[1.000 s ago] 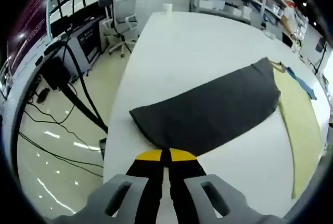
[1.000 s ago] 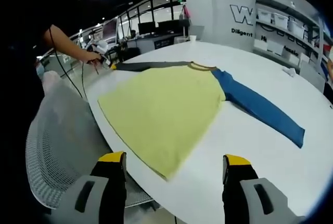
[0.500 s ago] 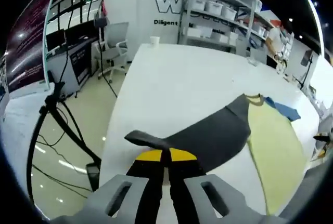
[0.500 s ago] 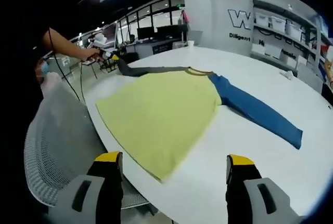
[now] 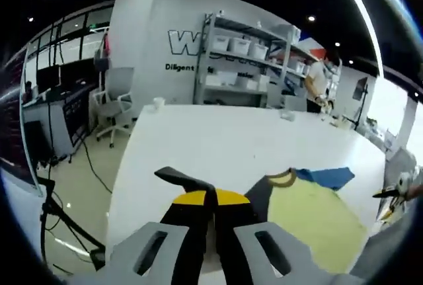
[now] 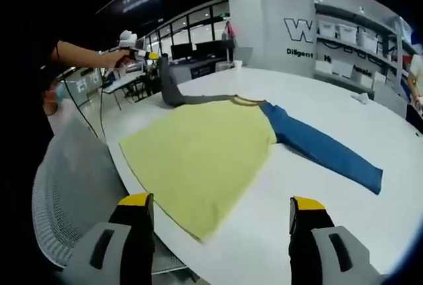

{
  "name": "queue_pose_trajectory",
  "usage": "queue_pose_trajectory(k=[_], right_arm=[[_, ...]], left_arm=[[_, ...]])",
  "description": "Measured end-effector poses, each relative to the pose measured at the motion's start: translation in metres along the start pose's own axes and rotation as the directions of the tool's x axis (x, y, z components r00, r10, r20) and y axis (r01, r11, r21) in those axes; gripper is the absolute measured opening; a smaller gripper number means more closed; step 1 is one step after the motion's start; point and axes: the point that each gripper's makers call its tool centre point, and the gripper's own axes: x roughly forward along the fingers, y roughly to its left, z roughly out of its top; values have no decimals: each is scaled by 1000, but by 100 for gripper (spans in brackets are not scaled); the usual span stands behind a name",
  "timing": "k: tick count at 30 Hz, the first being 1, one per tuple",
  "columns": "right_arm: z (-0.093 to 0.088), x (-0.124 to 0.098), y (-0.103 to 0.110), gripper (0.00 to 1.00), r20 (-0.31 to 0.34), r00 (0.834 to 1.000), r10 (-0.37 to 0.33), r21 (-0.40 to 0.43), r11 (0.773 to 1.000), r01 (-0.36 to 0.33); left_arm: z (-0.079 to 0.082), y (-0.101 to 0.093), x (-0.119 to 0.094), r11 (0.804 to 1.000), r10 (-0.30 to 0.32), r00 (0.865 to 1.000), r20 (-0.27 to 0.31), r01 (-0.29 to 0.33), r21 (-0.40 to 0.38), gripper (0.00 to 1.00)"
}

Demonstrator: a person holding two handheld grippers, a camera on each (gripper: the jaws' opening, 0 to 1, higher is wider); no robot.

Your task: Fold the garment on the visible template until the final outline fits inside the template.

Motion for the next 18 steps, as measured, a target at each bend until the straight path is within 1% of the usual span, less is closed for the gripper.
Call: queue_pose_trajectory(k=[1,2,3,5,8,15,18], right_arm=[[0,0,0,82,2,1000,-1,0,1000,1],[1,0,0,82,5,1000,-4,1,1000,4],[2,-1,-1,82,13,1000,-8,9,1000,8],[4,-1,-2,82,26,1000,-11,23,1000,10],[5,-3,-3,82,28,999,-17,19,1000,17],[1,-10,-9,82,31,999,-34,27,999,33],[-2,-13,-9,82,29,999,-40,28,999,39]], left_arm=[[10,-9,5,1000,-26,1000,18,26,4,1],[13,-12,6,999,-33,999,23,32,5,1],[22,-20,10,999,-50,998,38,49,20,1],[33,-34,17,996,-80,996,50,78,44,1],[45,-48,25,992,-113,992,62,110,63,1],[63,-79,43,980,-181,981,73,174,94,1],[66,-97,50,970,-226,972,66,218,107,1]])
